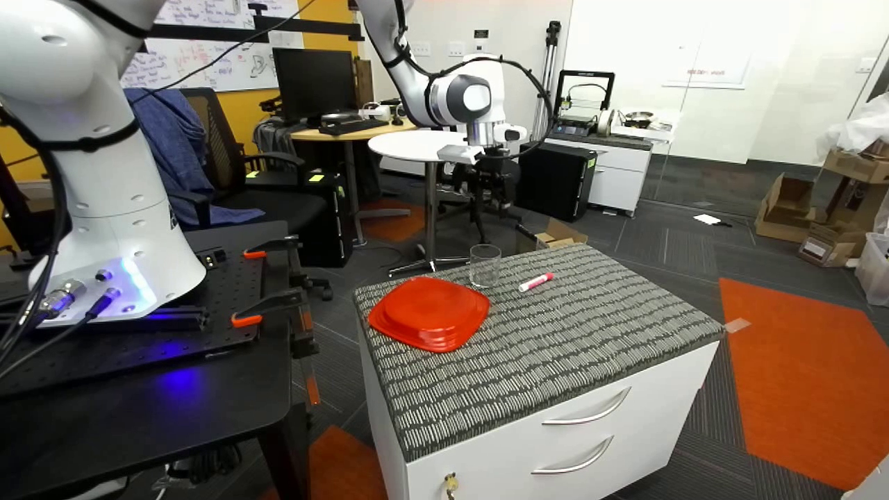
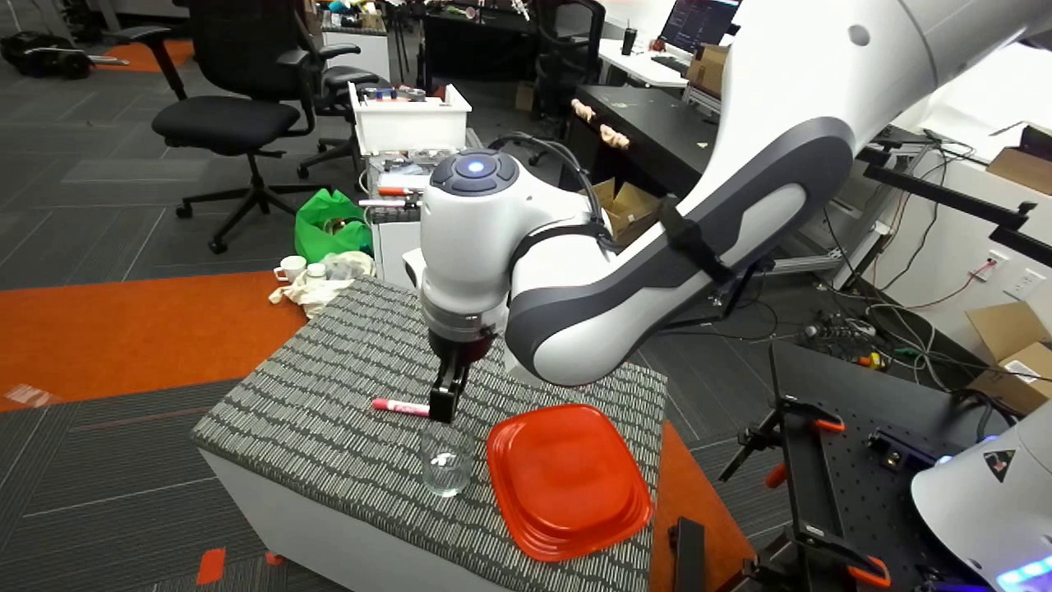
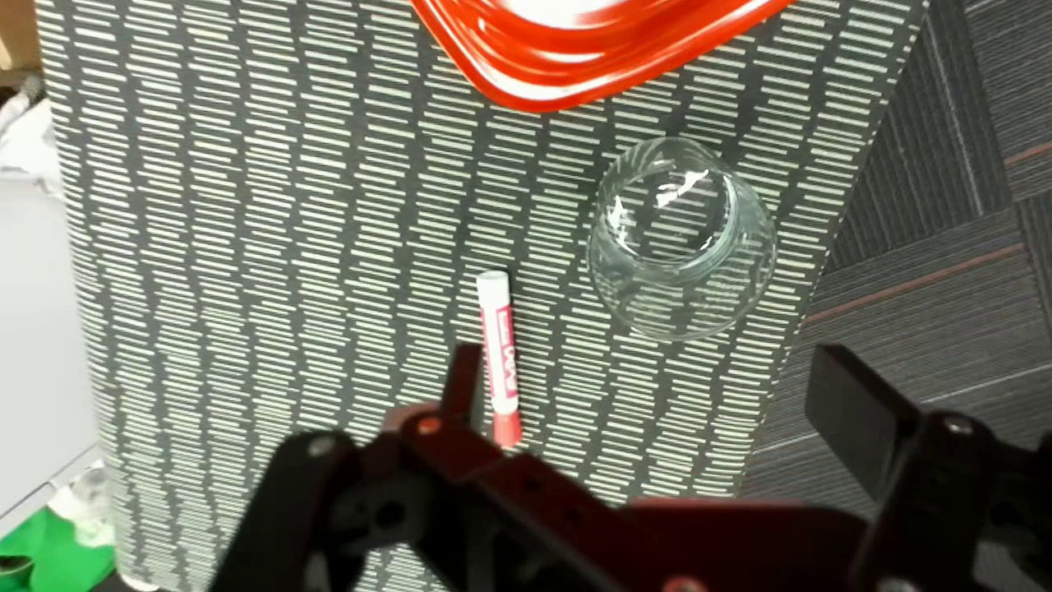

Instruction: Move the glass cup slightly backwards.

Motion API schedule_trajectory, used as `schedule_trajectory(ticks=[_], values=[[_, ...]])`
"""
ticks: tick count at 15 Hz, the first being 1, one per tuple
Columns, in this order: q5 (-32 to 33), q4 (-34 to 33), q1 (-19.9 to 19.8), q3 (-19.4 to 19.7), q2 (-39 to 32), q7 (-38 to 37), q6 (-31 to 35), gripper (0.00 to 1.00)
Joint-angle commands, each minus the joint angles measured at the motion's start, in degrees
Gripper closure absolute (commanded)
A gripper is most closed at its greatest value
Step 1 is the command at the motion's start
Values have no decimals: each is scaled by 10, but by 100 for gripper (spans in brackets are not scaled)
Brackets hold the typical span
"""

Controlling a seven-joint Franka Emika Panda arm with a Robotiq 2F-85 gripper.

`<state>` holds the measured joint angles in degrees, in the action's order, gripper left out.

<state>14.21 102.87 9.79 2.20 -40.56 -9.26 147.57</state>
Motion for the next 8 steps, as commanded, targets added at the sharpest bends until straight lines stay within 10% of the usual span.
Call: schedule_trajectory(ticks=[1, 8], values=[[-4, 71, 15, 20, 57, -36, 35, 0], [-6, 46, 8, 14, 36, -18, 21, 0]])
